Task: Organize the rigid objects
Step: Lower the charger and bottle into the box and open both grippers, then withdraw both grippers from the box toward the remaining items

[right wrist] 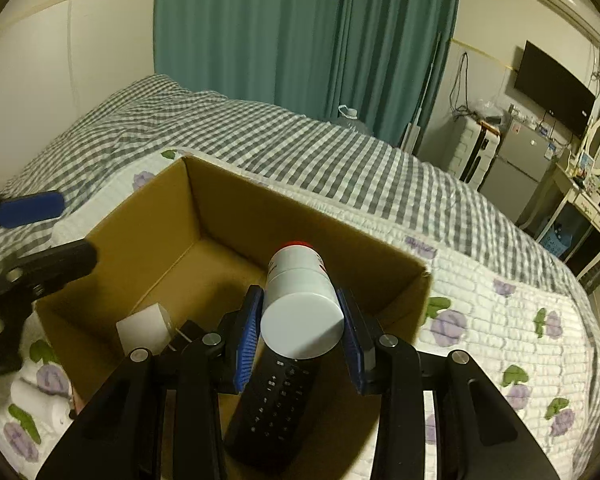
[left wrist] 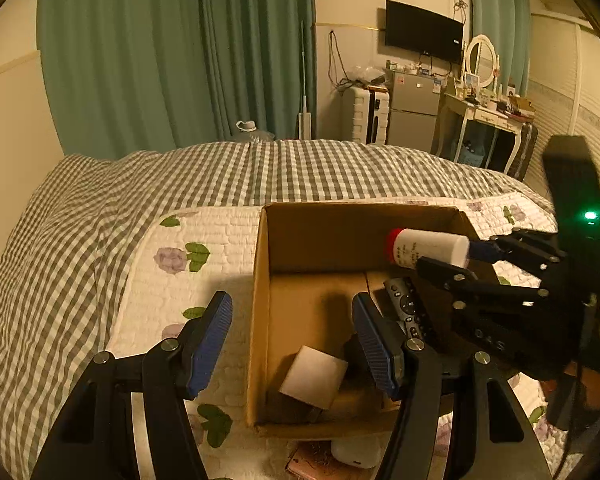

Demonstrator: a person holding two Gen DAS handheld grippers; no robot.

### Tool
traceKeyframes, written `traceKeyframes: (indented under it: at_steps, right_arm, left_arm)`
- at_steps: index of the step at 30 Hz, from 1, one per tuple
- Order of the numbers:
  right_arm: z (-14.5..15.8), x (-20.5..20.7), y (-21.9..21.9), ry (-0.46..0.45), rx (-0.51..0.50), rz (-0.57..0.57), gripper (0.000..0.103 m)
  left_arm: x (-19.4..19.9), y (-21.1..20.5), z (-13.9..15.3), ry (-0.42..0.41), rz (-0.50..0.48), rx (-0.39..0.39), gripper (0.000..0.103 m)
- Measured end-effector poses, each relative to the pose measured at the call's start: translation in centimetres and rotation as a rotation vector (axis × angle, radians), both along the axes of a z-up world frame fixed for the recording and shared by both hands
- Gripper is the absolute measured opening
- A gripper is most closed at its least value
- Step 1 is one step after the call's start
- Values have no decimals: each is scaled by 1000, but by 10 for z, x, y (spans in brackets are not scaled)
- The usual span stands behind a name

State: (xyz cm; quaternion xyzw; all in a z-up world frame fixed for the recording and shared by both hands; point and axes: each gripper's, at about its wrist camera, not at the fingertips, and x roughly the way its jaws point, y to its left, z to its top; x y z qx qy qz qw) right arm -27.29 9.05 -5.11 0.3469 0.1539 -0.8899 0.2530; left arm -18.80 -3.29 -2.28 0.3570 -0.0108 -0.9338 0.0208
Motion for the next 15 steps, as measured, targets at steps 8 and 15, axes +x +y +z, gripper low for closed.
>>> traceKeyframes:
  at_steps: [8, 15]
  right_arm:
    - [6, 14, 0, -38, -25, 7, 59]
    - [57, 61, 20, 28, -45, 8, 75]
  left_arm:
    - [16, 0, 11, 13, 10, -17, 65]
    - [53, 7, 34, 28, 11, -24, 65]
